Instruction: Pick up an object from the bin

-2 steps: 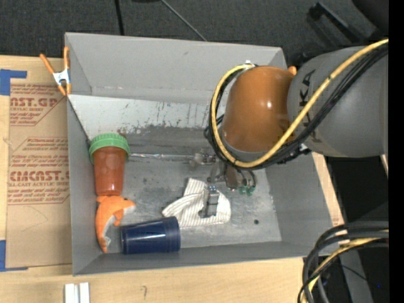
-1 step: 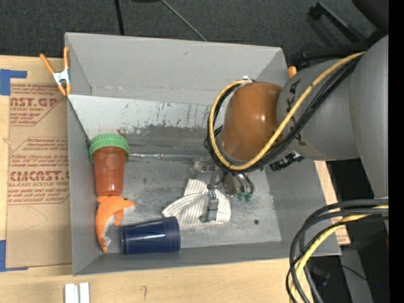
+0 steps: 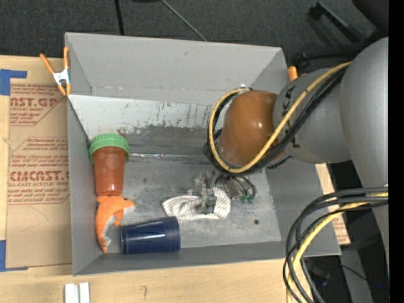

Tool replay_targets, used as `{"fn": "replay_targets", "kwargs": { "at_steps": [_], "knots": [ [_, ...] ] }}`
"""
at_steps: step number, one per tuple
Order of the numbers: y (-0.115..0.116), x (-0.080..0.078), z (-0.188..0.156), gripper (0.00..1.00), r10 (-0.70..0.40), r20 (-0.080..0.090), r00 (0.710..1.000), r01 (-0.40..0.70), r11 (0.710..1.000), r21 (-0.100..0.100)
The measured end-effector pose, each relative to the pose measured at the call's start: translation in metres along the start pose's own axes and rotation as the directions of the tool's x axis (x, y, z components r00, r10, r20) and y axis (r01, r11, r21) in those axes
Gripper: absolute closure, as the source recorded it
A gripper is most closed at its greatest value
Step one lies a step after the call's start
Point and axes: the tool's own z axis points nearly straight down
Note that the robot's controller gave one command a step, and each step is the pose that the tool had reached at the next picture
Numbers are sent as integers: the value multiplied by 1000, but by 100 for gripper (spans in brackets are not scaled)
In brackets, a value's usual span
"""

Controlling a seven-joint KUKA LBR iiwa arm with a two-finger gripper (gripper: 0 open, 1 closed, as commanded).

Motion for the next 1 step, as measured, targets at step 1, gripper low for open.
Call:
{"fn": "replay_targets", "kwargs": {
  "at_steps": [1],
  "knots": [
    [0, 0, 0, 100, 0, 0, 1000, 0, 1000, 0]
  ]
}}
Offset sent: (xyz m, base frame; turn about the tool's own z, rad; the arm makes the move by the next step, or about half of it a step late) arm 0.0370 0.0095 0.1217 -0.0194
